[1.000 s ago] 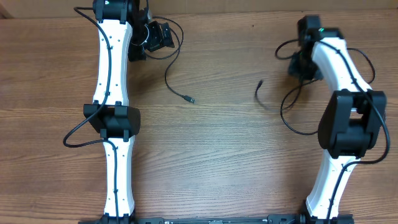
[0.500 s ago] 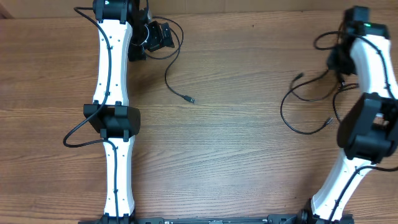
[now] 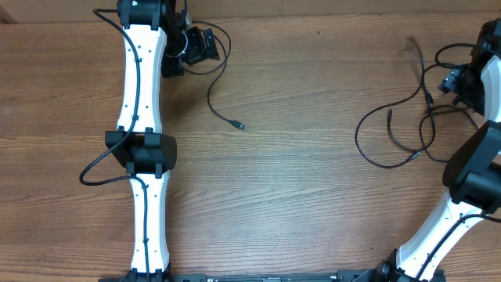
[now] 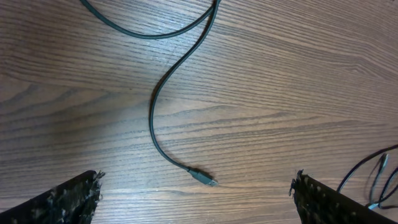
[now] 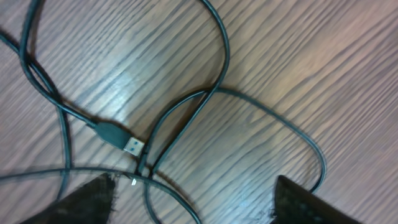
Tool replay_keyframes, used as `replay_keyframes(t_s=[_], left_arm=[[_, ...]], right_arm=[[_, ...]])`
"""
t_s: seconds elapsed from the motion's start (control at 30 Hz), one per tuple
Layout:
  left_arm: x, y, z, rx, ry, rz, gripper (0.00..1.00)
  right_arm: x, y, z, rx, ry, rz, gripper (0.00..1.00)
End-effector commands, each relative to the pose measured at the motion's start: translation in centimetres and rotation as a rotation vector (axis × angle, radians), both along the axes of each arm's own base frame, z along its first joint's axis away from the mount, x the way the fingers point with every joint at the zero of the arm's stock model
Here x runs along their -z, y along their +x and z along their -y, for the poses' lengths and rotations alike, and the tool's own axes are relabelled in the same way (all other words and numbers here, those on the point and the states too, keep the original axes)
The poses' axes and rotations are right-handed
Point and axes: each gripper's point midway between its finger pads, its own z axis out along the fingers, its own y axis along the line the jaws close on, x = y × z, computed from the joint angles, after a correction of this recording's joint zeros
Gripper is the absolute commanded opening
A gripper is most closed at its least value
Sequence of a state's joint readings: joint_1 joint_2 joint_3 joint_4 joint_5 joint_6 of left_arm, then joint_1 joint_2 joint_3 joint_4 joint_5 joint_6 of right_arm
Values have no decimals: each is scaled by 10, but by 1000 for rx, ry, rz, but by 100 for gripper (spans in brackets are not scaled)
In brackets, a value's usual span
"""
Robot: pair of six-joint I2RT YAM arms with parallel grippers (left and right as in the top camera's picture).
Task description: Untangle cables
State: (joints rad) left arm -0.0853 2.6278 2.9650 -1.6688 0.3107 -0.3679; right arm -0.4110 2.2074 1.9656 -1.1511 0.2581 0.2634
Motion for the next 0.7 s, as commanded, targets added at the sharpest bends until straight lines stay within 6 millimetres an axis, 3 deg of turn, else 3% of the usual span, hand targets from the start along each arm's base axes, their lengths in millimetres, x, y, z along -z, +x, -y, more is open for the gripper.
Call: replay_keyframes(t_s=[0.0, 0.33, 0.67], left_arm=[[-1, 2, 3, -7, 3, 10, 100], [-1, 2, 2, -9, 3, 10, 100], [-1, 2, 3, -8, 3, 10, 100]], right_arm=[[-15, 12, -15, -23, 74, 86, 87], [-2, 27, -76, -120, 397, 175, 94], [1, 7, -132, -218, 531, 57, 95]])
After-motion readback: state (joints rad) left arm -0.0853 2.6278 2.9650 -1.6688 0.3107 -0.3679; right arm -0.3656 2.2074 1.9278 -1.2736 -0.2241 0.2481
